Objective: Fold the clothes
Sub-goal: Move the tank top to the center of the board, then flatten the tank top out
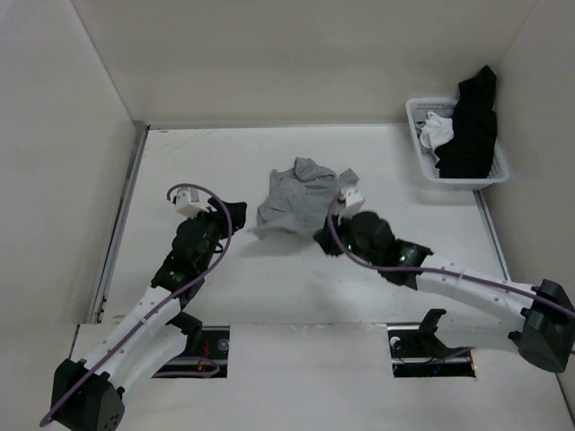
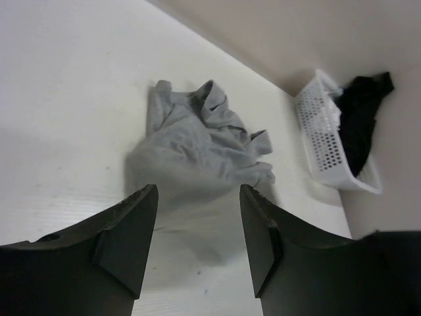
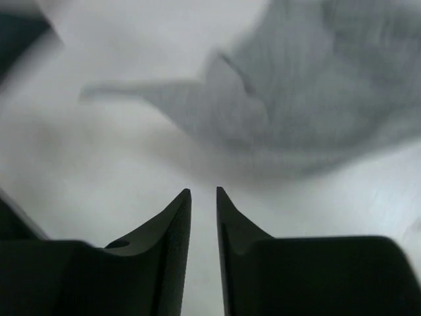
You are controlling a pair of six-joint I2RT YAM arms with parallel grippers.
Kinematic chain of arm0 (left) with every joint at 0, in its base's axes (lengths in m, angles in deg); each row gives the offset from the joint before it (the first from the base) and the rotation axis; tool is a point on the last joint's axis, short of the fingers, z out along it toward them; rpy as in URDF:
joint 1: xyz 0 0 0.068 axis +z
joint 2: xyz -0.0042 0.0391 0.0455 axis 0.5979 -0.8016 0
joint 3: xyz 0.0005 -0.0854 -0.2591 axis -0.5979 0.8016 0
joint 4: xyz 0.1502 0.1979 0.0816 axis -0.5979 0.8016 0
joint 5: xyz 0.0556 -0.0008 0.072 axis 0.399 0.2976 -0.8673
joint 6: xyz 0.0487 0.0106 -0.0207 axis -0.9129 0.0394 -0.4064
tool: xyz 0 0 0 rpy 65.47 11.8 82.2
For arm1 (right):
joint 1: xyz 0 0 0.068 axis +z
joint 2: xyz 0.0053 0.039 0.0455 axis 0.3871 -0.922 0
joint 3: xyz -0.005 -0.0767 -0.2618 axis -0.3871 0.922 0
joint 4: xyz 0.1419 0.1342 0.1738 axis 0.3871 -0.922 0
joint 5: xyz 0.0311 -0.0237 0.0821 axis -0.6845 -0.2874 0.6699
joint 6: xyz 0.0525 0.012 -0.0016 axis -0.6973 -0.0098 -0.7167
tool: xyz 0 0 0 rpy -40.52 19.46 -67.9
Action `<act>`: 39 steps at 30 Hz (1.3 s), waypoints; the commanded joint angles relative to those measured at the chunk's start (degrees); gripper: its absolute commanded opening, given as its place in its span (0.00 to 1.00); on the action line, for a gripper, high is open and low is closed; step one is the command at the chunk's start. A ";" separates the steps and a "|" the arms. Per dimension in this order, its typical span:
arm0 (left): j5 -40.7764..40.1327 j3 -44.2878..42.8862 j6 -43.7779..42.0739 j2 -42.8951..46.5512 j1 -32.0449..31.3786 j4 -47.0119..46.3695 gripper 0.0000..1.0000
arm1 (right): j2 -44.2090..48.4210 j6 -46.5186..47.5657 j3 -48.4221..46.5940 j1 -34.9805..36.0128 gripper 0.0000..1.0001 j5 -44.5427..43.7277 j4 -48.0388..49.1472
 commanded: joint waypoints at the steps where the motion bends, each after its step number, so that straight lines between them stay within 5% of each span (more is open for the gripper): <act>1: 2.39 2.32 1.52 0.05 2.18 8.07 0.51 | 3.86 -9.47 7.22 5.27 0.37 -0.25 -0.57; 5: 2.23 3.47 1.17 -3.02 2.97 10.71 0.48 | 12.91 -15.54 13.12 5.90 0.46 -2.81 -3.04; 9: -0.75 1.37 1.08 -9.95 2.89 9.49 0.47 | 9.87 -18.36 13.93 0.47 0.23 -1.41 -2.69; 11: -1.72 -0.92 0.55 -15.39 2.01 8.52 0.46 | 4.43 -18.98 12.35 -1.74 0.21 -1.58 -1.82; 17: -3.57 -3.56 -0.42 -26.92 1.04 10.01 0.44 | -9.55 -22.93 8.22 -8.16 0.50 -5.36 0.82; 24: 1.07 -1.63 2.39 -29.92 -3.87 7.64 0.19 | -24.31 -24.25 -0.04 -11.94 0.48 0.95 3.02; 28: 4.42 -0.31 7.39 -29.92 -10.63 7.20 0.06 | -33.46 -26.01 -4.69 -16.32 0.33 6.67 7.06; 30: 5.12 -0.49 10.64 -29.40 -15.46 7.11 0.06 | -37.24 -25.58 -8.47 -19.75 0.11 7.03 7.50; 32: 5.21 -1.62 13.19 -29.22 -20.73 6.50 0.10 | -40.58 -24.00 -14.17 -23.88 0.00 6.24 6.02; 37: 6.36 -6.81 13.30 -30.62 -27.79 3.86 0.32 | -47.18 -19.25 -31.14 -31.10 0.00 3.26 1.36; 39: 5.49 -7.26 12.33 -28.62 -27.18 4.38 0.39 | -46.23 -17.67 -32.83 -31.63 0.12 3.08 0.04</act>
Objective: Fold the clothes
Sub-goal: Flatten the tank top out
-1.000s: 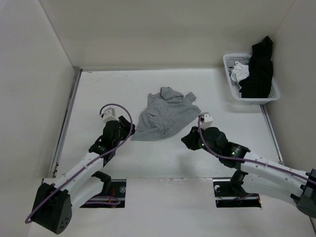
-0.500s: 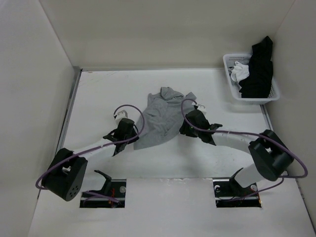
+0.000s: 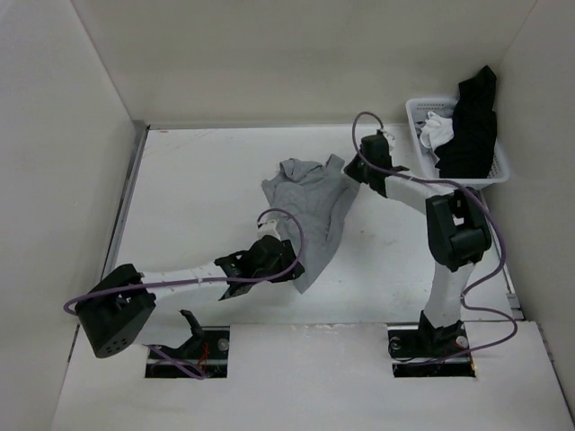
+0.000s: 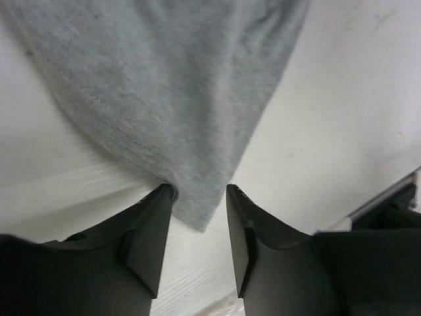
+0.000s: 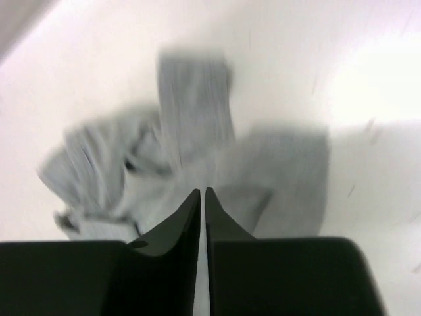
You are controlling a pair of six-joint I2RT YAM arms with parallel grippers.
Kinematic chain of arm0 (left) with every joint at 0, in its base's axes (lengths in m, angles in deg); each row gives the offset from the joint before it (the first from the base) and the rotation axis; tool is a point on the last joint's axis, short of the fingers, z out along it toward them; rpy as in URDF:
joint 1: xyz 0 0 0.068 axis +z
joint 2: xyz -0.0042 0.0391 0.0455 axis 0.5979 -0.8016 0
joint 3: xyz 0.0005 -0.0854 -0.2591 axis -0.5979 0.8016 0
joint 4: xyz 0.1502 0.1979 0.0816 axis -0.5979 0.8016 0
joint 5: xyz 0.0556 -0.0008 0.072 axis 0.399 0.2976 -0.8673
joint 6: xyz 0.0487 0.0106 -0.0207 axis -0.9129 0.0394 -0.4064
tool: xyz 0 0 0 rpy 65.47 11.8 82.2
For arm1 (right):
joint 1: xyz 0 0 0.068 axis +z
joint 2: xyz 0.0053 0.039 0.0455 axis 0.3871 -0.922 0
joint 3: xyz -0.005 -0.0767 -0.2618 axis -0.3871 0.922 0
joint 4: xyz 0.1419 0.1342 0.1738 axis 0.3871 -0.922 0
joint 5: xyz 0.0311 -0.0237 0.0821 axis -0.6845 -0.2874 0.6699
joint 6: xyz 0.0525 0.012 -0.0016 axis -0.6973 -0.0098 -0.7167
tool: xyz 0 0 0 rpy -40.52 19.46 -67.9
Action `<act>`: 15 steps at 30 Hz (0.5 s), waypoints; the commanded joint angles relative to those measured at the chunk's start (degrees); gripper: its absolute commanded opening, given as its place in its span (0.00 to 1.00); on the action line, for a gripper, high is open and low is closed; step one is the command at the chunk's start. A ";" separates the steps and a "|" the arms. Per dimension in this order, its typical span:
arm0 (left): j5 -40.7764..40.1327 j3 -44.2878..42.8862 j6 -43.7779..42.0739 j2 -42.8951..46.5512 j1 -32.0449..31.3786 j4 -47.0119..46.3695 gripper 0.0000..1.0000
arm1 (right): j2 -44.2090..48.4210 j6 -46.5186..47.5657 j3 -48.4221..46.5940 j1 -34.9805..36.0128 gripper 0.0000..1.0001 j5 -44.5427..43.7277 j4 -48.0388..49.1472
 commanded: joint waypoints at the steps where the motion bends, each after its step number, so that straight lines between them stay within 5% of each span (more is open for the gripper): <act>1: -1.42 -2.69 0.48 3.98 1.63 -3.00 0.40 | 3.80 4.52 -2.50 -0.46 0.25 -2.10 -0.80; 2: -2.56 -1.99 0.39 5.65 2.86 -2.74 0.41 | 5.99 5.66 0.12 -0.38 0.36 -3.24 -0.62; 4: -6.34 0.12 0.39 9.43 6.81 -2.39 0.40 | 12.14 5.85 9.41 1.89 0.40 -4.74 0.34; 11: -8.39 -1.88 -2.50 4.19 23.77 -3.44 0.37 | 29.99 -5.64 36.78 24.81 0.12 -7.72 -0.16; 13: -6.72 -3.99 -4.00 -0.38 25.19 -4.66 0.38 | 32.37 -10.31 38.73 32.28 0.15 -11.06 -3.94; 15: -5.48 -5.58 -4.62 -3.72 25.37 -5.54 0.39 | 32.65 -13.74 38.56 38.27 0.30 -13.26 -7.72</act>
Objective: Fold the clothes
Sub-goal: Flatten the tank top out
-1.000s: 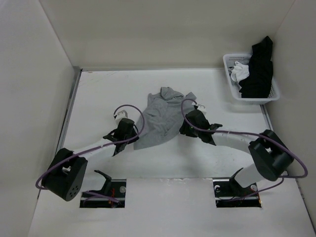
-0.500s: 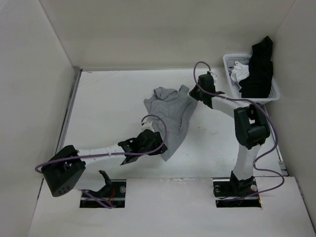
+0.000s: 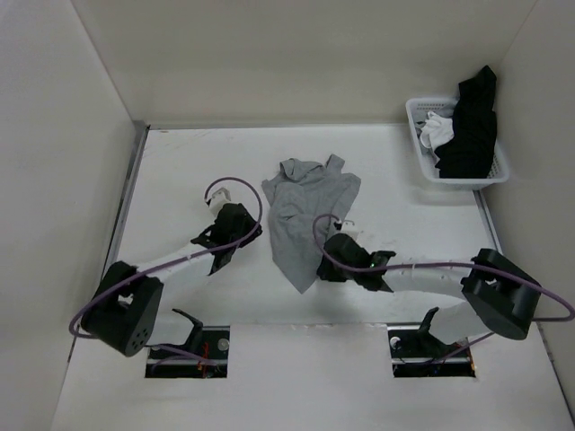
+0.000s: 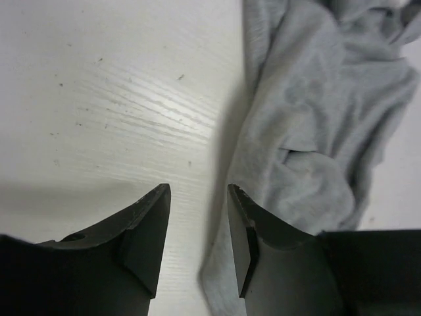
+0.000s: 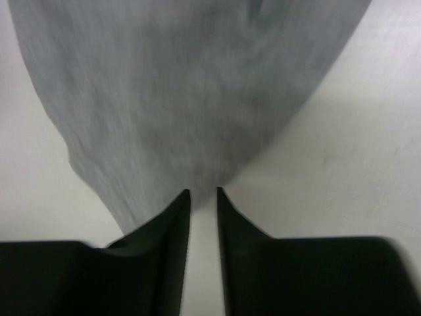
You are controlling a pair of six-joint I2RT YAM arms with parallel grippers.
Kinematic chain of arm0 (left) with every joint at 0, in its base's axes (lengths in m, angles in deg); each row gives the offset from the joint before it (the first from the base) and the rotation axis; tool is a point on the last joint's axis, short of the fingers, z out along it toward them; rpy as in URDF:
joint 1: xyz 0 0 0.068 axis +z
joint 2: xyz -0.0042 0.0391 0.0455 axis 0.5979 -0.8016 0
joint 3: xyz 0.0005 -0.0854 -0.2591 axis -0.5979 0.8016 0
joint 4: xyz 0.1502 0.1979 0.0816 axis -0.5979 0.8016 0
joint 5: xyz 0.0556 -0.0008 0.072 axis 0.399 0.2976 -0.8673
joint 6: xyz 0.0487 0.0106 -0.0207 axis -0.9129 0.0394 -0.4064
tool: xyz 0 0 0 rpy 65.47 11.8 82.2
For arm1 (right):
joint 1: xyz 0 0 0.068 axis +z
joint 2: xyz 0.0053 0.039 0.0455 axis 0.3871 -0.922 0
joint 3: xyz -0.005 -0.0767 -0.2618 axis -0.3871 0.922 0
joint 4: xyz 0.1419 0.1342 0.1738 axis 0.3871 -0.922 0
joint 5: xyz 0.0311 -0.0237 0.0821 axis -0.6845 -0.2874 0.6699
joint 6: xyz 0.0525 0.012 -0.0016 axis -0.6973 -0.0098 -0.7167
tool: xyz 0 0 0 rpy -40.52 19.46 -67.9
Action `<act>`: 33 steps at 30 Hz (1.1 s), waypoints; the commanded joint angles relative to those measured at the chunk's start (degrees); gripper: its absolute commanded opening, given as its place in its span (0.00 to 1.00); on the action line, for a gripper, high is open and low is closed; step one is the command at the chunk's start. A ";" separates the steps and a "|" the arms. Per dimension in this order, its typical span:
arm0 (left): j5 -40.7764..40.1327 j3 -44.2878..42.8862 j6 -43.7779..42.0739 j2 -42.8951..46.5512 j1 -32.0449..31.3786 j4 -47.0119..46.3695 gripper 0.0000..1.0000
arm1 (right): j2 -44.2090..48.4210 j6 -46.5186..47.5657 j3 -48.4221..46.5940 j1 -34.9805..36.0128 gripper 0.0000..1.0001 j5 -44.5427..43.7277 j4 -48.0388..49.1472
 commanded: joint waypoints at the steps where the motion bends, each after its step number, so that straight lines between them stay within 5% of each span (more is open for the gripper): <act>1: 2.15 -4.16 -2.71 -4.43 0.08 -3.32 0.39 | 2.14 -8.70 -0.94 6.83 0.40 -7.38 -5.50; 7: 3.12 -5.30 -3.60 -8.74 -0.45 -7.62 0.43 | -3.57 -11.79 -4.54 10.90 0.49 -10.29 -6.93; 14: 3.82 -8.38 -4.92 -13.93 0.52 -8.77 0.44 | -6.93 -9.78 -5.87 8.01 0.07 -9.59 -2.63; 16: 4.09 -9.17 -4.92 -15.42 0.78 -9.21 0.45 | -2.82 -6.97 -5.08 5.11 0.00 -10.81 -1.30; 23: 5.23 -13.13 -4.13 -19.55 0.52 -10.08 0.47 | 31.98 -0.99 2.83 -7.97 0.01 -15.15 -14.20; 33: 10.06 -20.51 0.35 -30.37 0.52 -13.34 0.46 | 41.51 3.50 7.85 -20.30 0.01 -5.64 -16.69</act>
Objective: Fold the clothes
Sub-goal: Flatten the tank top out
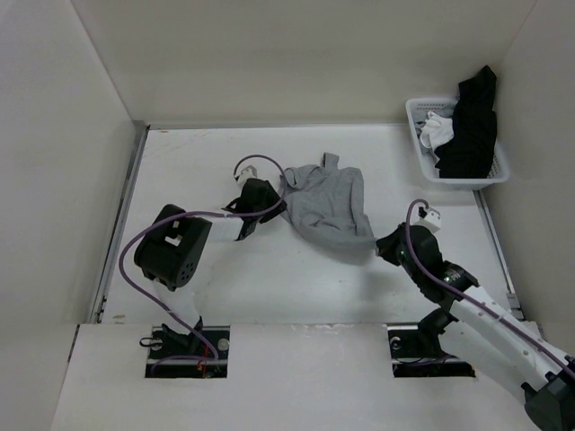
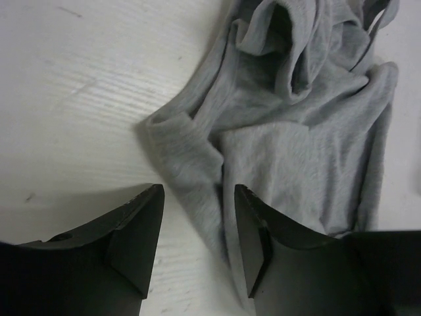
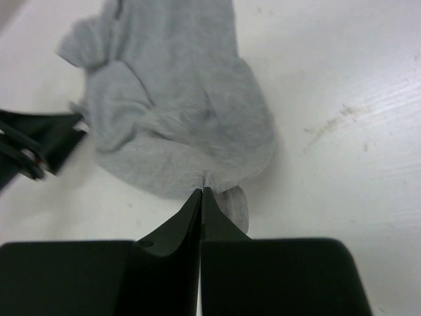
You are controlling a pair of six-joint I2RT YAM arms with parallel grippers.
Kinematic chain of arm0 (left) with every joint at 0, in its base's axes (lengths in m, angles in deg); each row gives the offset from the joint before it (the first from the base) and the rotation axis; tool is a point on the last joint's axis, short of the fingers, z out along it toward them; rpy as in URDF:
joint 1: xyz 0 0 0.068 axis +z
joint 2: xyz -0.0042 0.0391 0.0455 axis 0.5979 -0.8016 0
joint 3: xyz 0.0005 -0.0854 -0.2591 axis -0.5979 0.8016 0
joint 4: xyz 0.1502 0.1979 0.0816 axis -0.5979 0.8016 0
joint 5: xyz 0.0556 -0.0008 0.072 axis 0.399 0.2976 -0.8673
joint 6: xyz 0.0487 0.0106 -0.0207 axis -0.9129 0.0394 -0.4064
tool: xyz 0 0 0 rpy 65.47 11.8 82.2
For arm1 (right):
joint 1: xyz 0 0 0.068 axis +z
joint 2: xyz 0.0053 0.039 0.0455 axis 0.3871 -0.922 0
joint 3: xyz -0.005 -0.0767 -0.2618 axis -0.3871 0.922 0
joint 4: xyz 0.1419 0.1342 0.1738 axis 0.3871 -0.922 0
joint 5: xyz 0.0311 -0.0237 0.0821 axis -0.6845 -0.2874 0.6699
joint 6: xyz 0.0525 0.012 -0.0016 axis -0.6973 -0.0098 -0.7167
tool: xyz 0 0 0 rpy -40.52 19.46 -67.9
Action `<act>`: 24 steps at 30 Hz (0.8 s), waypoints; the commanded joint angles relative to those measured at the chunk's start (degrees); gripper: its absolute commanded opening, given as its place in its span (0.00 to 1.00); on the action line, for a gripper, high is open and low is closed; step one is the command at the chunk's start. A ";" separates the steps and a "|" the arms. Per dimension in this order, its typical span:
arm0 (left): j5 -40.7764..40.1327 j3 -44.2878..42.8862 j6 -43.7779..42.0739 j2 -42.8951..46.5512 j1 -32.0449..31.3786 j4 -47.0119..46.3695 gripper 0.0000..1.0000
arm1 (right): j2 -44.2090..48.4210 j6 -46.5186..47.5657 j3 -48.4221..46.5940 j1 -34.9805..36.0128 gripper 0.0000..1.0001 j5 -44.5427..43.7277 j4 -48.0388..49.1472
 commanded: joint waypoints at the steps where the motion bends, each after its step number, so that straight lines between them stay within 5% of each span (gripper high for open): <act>1: 2.70 -3.20 2.11 -3.18 -0.11 -2.28 0.44 | -0.55 2.85 0.15 -1.04 0.01 3.08 -0.22; 7: 4.37 -9.61 1.66 -6.61 0.23 -0.88 0.05 | -2.22 4.25 -1.51 -0.87 0.01 5.01 5.92; 9: 3.93 -12.07 2.19 -3.91 0.94 0.09 0.01 | -2.31 6.18 -5.18 -0.35 0.01 7.20 8.39; 14: -0.45 -18.23 -1.05 8.47 0.85 1.23 0.01 | 0.23 11.63 -22.75 0.62 0.00 13.18 7.35; 17: -6.33 -14.57 -3.78 16.65 0.41 -0.17 0.03 | 4.71 11.64 -28.05 4.21 0.00 15.47 5.32; 21: -13.90 -1.04 -2.12 21.07 1.99 -8.59 0.08 | 11.74 6.64 -22.37 10.72 0.00 16.27 3.13; 24: -16.02 4.09 0.17 15.39 7.07 -14.84 0.22 | 14.48 2.25 -12.89 12.49 0.00 15.22 0.93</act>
